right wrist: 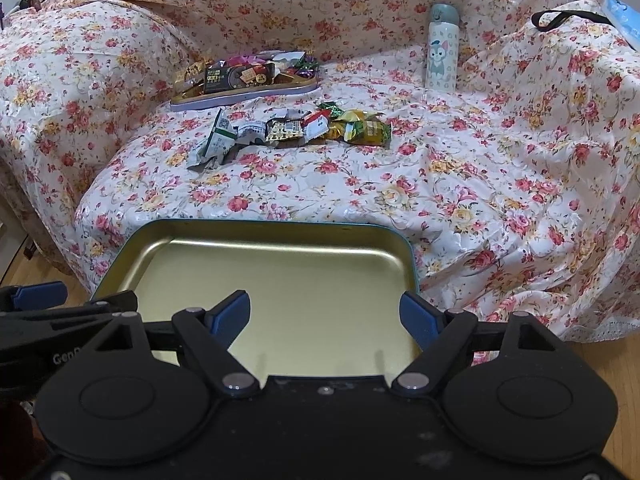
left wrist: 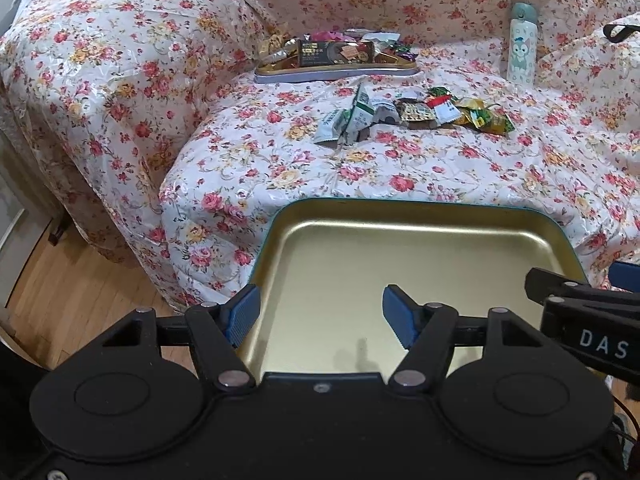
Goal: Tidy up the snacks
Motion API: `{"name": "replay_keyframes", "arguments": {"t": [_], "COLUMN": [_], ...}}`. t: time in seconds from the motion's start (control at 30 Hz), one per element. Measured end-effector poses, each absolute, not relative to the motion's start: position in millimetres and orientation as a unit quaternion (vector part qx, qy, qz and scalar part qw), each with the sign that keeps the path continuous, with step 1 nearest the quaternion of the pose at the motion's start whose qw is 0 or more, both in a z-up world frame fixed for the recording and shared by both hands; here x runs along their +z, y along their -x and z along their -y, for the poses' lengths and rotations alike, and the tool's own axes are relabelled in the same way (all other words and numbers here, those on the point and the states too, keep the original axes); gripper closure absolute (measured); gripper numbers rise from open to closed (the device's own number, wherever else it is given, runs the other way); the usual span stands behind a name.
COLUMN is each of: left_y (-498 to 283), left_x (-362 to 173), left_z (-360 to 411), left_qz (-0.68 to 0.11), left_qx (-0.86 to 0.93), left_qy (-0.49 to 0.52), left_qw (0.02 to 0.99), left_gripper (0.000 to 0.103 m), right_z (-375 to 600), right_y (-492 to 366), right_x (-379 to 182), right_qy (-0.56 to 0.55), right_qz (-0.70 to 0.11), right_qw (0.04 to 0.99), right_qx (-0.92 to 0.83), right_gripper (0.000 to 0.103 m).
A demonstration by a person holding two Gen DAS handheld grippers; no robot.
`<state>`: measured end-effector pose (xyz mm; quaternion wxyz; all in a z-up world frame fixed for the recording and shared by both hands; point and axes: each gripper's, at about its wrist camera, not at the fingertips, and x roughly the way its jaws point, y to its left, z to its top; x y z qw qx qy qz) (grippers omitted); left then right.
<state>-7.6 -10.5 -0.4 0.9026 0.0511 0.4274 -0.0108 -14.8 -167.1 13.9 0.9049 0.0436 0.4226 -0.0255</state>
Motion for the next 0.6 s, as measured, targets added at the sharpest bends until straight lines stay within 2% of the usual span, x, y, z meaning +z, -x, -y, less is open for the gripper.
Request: {"name": "replay_keyframes", "arguments": {"t": [0.6], "left_y": [8.4], "left_x": [-0.2], "left_z": [10.8], "left_qz": [-0.431], "left_qx": [-0.028], "left_qy": [-0.043], "left_qw": [0.901], "left_gripper": [0.034], "right_z": [168.4], "right_y": [12.3], "right_x": [11.1], "right_qy": [-0.051], "right_qz": [-0.434], "right_qw": [0.899], "right_qx": [-0.026], "right_gripper": [0.018]}}
